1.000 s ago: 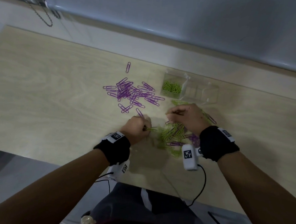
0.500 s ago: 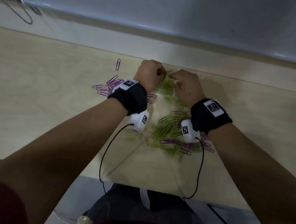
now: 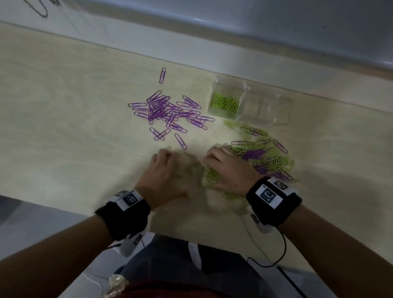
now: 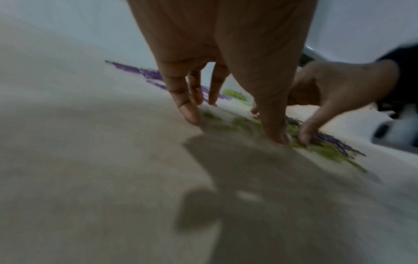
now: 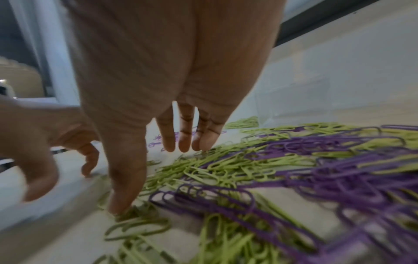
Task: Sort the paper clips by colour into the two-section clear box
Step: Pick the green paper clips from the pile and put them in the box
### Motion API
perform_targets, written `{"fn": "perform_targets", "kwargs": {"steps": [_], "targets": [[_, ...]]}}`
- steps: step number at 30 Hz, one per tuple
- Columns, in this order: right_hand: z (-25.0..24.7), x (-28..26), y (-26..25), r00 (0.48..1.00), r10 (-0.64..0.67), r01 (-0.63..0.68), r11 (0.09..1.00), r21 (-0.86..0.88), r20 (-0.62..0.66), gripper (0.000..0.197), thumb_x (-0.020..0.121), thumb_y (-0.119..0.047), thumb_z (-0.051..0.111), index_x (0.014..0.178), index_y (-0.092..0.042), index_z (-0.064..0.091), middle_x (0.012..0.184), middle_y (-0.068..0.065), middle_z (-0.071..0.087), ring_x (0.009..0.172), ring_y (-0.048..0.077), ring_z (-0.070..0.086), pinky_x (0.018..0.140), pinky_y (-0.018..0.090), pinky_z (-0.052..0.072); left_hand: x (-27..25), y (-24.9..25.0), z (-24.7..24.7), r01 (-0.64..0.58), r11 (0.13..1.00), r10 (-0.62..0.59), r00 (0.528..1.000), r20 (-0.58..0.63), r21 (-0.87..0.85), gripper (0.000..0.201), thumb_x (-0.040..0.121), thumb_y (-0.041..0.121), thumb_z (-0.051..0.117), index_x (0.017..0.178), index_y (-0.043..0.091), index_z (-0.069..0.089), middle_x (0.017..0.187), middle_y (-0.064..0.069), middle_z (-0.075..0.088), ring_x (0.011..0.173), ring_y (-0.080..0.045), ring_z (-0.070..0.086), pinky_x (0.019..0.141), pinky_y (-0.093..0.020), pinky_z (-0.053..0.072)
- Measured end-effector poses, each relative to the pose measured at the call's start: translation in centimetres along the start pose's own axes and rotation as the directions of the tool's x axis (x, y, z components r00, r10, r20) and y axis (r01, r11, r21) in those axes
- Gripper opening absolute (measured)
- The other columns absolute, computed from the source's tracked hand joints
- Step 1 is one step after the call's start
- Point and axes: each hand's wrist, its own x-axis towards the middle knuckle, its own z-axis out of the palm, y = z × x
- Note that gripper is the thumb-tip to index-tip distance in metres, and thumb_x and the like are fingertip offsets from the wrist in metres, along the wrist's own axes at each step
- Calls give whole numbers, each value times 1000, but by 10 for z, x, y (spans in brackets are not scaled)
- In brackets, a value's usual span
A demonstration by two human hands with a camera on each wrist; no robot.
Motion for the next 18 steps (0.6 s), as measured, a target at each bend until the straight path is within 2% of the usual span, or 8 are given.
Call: {"fn": "perform_targets", "kwargs": {"steps": [2,5,7,10,12,13,15,18], "targets": [[0,6,1,1000,18,-17,1000,-26,18,53,67,-29,78,111,-10,55,113,6,44,105,22,40,85,33,41,-2,8,13,-22,1000,22,1000,-19,8,98,49,62,68,121,0,48,113,-20,42,100,-37,43,84,-48,48],[-2,13,-1,997,62,-62,998,8,37,30,73,-17,71,98,-7,59,106,7,48,98,24,45,81,37,44,5,33,23,-46,998,47,999,21,-47,98,53,53,79,128,1,42,120,-19,40,110,-35,38,94,-44,41],[-4,16,-3,995,90,-92,995,38,50,20,75,-8,64,94,-4,60,103,10,50,93,27,48,78,40,43,15,42,28,-32,994,34,999,17,-104,86,60,46,75,128,4,43,121,-17,42,111,-35,40,94,-43,42],[-4,18,-3,991,119,-122,991,61,55,17,75,-3,60,92,-1,61,98,13,53,89,29,51,74,40,43,27,43,33,-83,977,65,993,-96,-197,56,69,39,57,109,-1,57,97,-21,55,87,-38,56,73,-39,51],[-2,19,-1,991,126,-129,987,100,36,16,74,-3,60,90,-1,63,93,14,56,86,30,53,73,40,44,31,46,26,-114,968,86,988,-128,-226,43,71,35,50,92,-1,61,82,-19,56,71,-35,57,59,-35,49],[-1,19,1,991,131,-132,982,134,13,15,73,-4,60,87,-2,64,89,13,58,83,30,54,72,40,44,33,49,20,-101,970,76,990,-121,-222,38,73,34,49,89,0,61,82,-18,56,69,-35,57,57,-36,48],[0,19,6,981,187,-170,956,238,-48,12,71,-6,60,81,-5,67,80,9,62,76,26,56,66,34,42,39,50,12,-62,984,51,996,-74,-167,27,79,27,54,90,3,59,89,-18,57,77,-36,57,63,-38,47],[-5,13,15,924,374,-288,824,489,-85,8,74,-7,68,80,-11,71,77,5,68,71,17,61,62,23,42,45,46,6,-126,988,126,992,-8,-85,16,81,19,57,88,5,56,93,-17,56,85,-37,56,68,-38,43]]}}
